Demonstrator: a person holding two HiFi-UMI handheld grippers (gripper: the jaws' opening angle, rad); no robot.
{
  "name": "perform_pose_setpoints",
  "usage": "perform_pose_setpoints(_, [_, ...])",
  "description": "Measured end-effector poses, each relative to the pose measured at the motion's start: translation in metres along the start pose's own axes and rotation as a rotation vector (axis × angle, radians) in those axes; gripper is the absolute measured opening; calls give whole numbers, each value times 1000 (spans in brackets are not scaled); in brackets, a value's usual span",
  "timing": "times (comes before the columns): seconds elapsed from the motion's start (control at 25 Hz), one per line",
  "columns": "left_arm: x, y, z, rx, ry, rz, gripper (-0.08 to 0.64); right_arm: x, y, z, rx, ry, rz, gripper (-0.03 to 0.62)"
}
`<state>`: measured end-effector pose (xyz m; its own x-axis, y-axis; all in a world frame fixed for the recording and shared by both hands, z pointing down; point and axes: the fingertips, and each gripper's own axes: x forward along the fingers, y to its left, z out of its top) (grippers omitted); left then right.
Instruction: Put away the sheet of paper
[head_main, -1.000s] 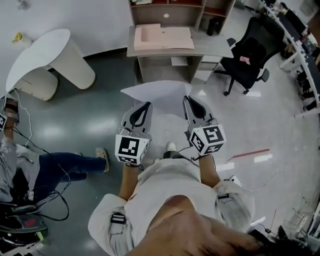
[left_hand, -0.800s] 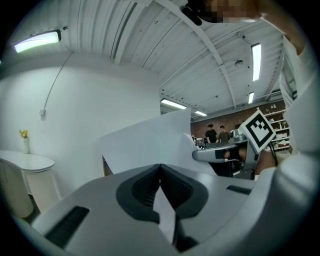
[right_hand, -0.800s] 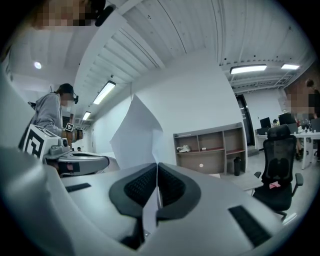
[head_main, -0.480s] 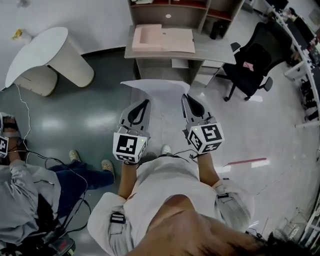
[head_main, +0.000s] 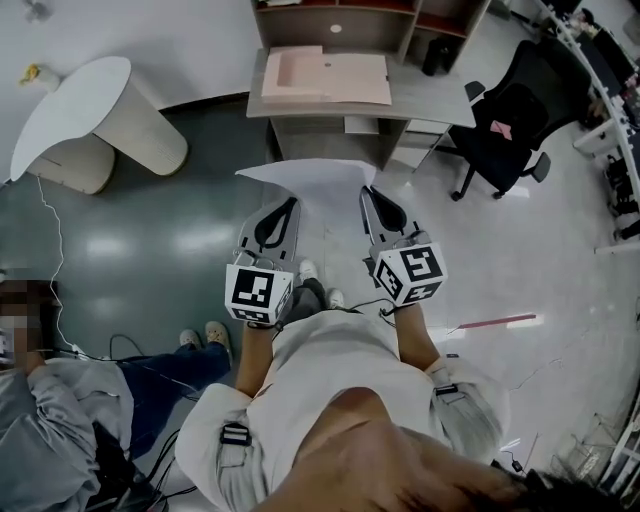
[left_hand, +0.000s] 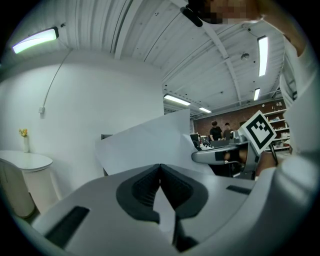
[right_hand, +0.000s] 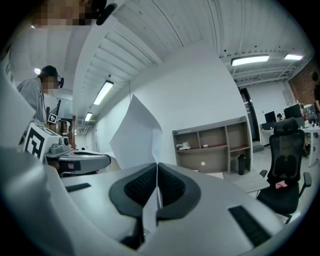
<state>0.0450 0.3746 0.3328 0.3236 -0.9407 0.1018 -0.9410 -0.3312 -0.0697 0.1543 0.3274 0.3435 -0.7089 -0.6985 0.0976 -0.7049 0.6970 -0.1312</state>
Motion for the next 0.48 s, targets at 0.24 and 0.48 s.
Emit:
perform_pose_setpoints(0.24, [18, 24, -2, -4, -10, -13, 20, 27, -5, 3, -16, 4, -18, 20])
perform_pose_setpoints(0.48, [41, 56, -2, -7, -17, -36, 20, 62, -11, 8, -28, 8, -46, 19])
